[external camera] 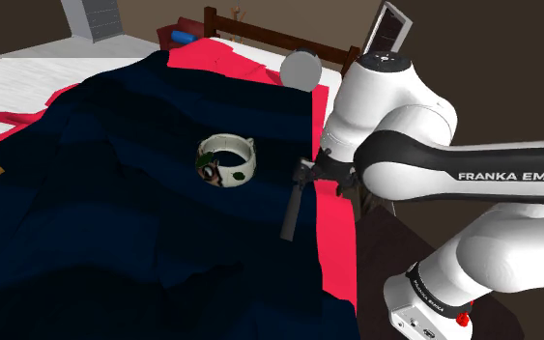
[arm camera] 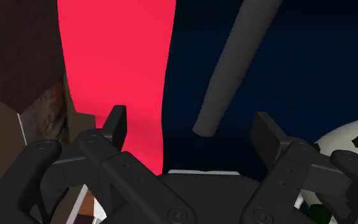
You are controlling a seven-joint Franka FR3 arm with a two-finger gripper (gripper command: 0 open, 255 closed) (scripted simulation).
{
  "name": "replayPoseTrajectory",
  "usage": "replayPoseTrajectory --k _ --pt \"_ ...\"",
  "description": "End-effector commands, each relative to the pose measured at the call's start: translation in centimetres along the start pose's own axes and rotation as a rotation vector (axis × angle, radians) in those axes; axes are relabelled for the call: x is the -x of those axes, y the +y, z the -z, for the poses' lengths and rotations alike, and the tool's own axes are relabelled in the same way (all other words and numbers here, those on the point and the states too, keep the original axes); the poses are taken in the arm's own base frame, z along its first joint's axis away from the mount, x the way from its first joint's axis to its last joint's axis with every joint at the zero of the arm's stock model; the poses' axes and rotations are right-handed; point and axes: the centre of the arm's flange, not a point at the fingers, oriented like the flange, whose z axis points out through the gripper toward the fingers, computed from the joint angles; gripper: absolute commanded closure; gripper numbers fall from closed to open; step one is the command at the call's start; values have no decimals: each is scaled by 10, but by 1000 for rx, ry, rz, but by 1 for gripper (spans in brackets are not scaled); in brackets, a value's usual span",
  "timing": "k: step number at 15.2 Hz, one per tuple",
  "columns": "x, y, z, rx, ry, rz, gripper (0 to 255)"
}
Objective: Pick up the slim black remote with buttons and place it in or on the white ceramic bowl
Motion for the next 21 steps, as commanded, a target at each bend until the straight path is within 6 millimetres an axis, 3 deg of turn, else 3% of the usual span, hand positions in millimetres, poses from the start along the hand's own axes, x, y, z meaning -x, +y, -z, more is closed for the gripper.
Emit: replayPoseTrajectory --k 1,5,12,20,21 --pt "4 -18 -22 -2 10 -74 0" --pt "8 -50 -57 2 28 -196 0" --pt "7 -50 -94 2 28 -196 0" --pt "7 -50 -97 2 28 -196 0" --pt "7 -50 -97 2 28 -196 255"
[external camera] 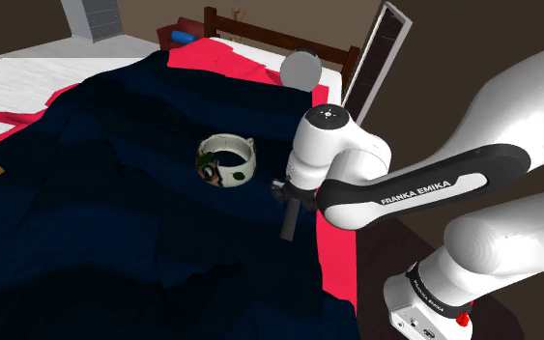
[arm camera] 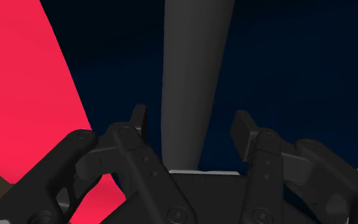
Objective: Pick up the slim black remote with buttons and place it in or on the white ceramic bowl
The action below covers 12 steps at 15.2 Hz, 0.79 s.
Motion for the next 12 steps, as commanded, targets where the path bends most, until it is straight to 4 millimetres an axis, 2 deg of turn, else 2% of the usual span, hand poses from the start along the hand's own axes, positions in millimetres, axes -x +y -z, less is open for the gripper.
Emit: replayPoseTrajectory --k 1,9,12 --pt "0 2 -2 10 -2 -1 255" --pt "0 2 -2 10 -2 -1 255" --pt "-4 2 13 10 -2 -1 255"
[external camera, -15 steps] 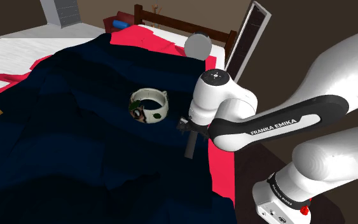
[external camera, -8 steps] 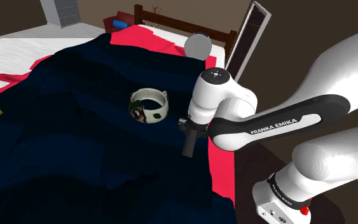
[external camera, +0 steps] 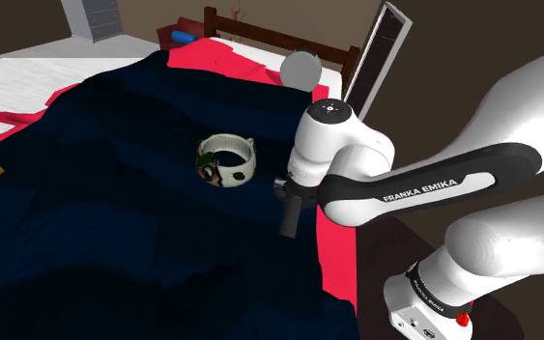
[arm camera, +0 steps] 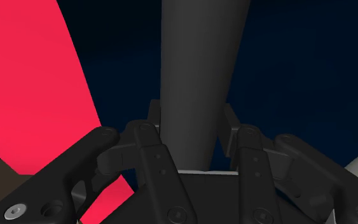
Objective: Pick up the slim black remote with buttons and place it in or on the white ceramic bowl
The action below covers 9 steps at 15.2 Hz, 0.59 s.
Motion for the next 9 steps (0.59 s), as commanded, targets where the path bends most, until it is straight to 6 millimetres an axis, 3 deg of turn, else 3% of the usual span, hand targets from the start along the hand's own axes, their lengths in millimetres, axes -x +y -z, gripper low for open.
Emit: replayPoseTrajectory --k 1,9 --pt "-2 1 9 2 -1 0 255" --pt "-12 2 50 2 -1 0 255"
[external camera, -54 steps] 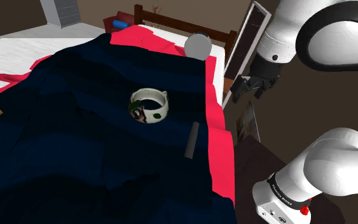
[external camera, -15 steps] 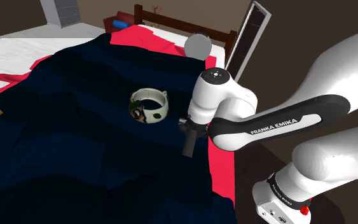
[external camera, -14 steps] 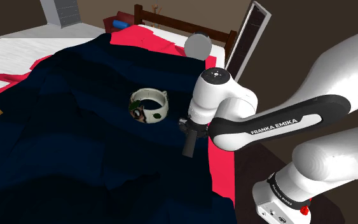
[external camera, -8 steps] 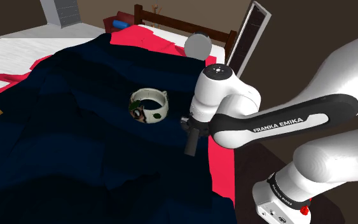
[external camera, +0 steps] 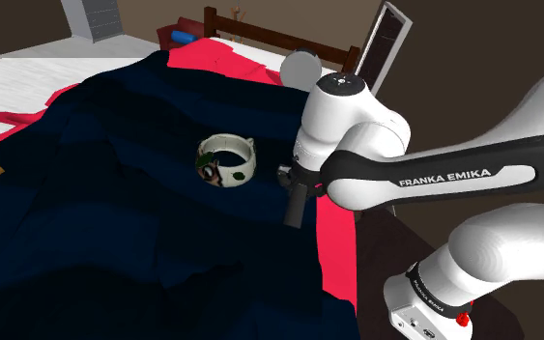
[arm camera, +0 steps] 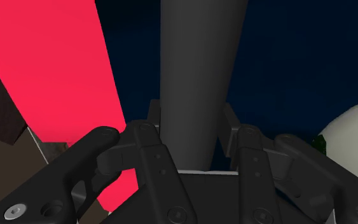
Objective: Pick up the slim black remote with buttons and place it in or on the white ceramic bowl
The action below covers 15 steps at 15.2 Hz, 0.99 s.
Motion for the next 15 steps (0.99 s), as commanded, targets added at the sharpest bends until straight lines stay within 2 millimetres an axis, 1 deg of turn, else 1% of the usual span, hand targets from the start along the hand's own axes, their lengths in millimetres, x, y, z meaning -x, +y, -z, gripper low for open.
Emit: replayPoseTrajectory --k 1,15 --pt "-2 0 10 0 0 0 255" --pt "-19 2 82 0 0 0 255"
